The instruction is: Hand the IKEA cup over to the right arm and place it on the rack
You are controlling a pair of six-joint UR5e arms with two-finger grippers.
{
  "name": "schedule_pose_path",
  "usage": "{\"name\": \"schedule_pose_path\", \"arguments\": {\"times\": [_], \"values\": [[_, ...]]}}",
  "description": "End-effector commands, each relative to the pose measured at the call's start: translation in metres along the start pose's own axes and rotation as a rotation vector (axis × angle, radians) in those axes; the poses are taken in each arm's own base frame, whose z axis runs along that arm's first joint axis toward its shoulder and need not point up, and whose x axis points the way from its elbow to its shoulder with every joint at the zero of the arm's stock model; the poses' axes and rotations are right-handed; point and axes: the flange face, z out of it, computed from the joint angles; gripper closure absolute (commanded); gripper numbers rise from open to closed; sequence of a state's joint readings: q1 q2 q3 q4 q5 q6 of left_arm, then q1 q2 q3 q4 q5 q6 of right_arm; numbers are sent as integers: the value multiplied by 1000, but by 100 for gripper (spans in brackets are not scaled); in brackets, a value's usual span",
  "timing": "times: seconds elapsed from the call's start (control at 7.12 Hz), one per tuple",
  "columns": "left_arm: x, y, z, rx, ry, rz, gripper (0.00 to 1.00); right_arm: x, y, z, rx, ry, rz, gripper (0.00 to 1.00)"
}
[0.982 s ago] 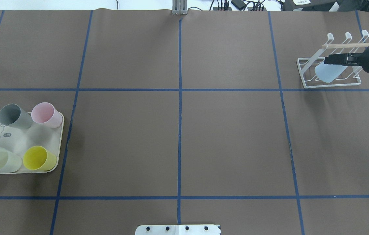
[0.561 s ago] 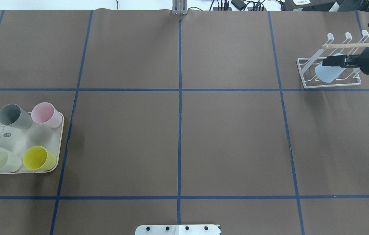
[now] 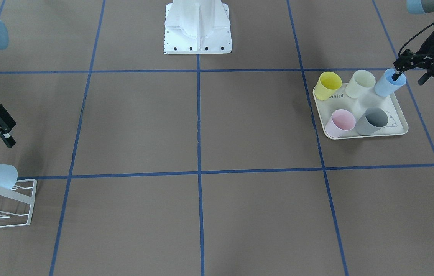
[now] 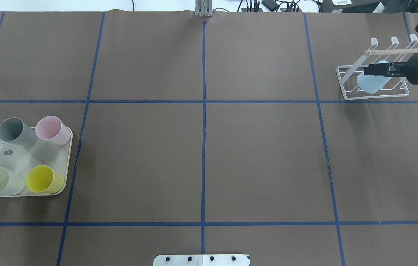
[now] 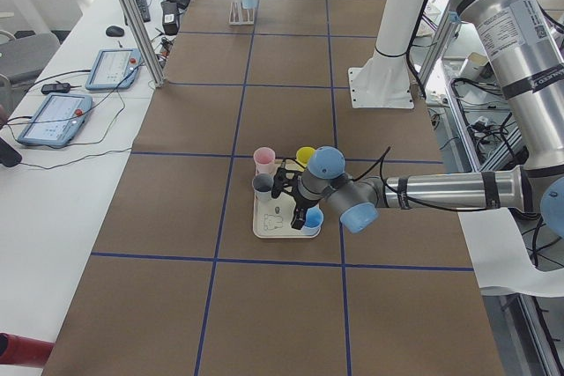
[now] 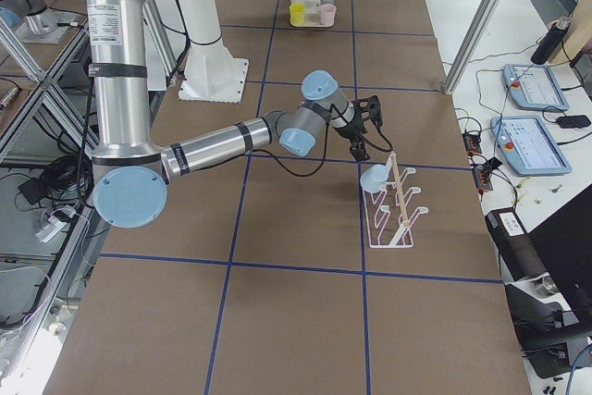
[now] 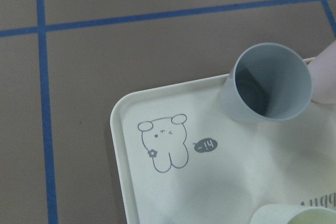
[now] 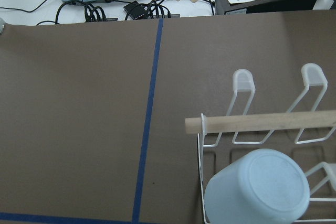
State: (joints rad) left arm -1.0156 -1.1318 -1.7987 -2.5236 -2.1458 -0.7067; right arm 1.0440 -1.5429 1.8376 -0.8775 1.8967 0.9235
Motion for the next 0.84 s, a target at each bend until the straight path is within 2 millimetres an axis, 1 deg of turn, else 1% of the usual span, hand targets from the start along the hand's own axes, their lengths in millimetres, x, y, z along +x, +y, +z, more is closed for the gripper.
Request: {"name": "schedule_pose_path", "arguments": {"times": [0.0,0.14,0.28,0.56,0.7], "values": [[-20,14,18,-45,-29,-24,2,0,1,1,-2,1,-1,1],[-23,15,19,-50,-34,-30,2,0,1,1,-2,1,-1,1],[-31,19,24,-62,-43,-41,5,0,2,1,-3,0,-2,1],[-33,22,27,-75,-39,-42,11,-1,1,1,-2,-2,-1,1],[-31,24,30,-87,-38,-38,14,-1,1,1,-2,-2,-3,1]]}}
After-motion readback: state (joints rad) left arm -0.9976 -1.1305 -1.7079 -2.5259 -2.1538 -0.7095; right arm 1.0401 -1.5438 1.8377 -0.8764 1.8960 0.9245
